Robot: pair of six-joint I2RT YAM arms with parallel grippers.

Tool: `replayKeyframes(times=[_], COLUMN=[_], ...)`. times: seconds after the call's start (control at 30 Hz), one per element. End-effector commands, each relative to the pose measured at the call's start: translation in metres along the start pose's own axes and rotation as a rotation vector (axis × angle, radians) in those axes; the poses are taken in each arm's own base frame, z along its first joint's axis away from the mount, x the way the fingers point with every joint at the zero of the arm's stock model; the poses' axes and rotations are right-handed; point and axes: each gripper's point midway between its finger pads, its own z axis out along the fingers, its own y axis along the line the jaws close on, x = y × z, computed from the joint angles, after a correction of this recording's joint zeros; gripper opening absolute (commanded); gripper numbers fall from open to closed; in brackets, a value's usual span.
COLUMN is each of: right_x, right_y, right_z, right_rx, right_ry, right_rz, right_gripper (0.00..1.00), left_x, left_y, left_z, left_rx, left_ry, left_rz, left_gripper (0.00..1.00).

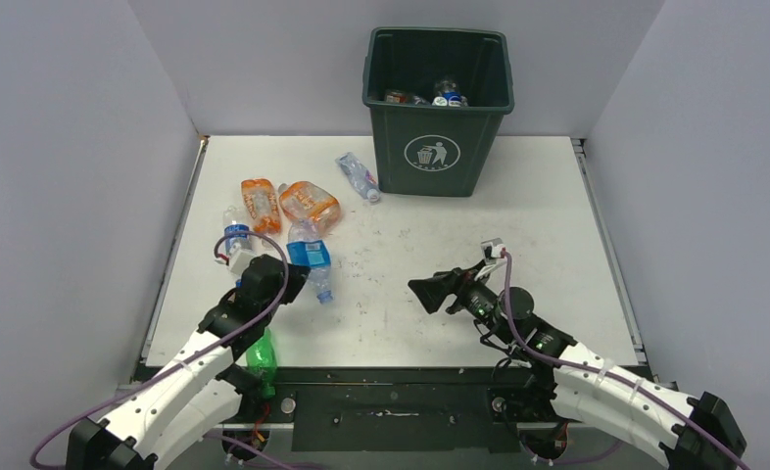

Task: Put the plastic bottles in the bin
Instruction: Pick up the plastic bottle at the center of the board.

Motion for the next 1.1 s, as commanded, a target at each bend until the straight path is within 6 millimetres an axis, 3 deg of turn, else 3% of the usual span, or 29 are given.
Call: replayKeyframes(times=[0.0,0.23,0.5,0.73,1.07], right_x=[-0.026,0.003,0.014,0.023,0.035], right_y=[0.076,0.108,0.138,0.136,0.119], right_z=[0.002,0.022,0.037,0.057,0.077], right_rx=[-0.318,-0.416,-0.454,-0.395,-0.297], right_ry=[-0.025,0.091,0.132,0.161,0.182], right_rz=[0.049,0.090,0.112,0.089,0.068], right_gripper=[0.90,0.94,0.95,0.78,0.66], left_x=[0.004,0.021,0.027,0.034,0.042], left_y=[-0.069,-0.109,-0.117,-0.128,-0.133], left_z=[-0.023,-0.053,-0.066,-0.077,-0.090], left_rx=[0.271,0.469,0.545,0.591,0.637], left_ry=[0.025,0.038,0.023,0.063,0.103], left_rz=[-0.200,-0.309,-0.344,-0.346,-0.345], left_gripper=[0.00,0.00,0.00,0.00,0.00])
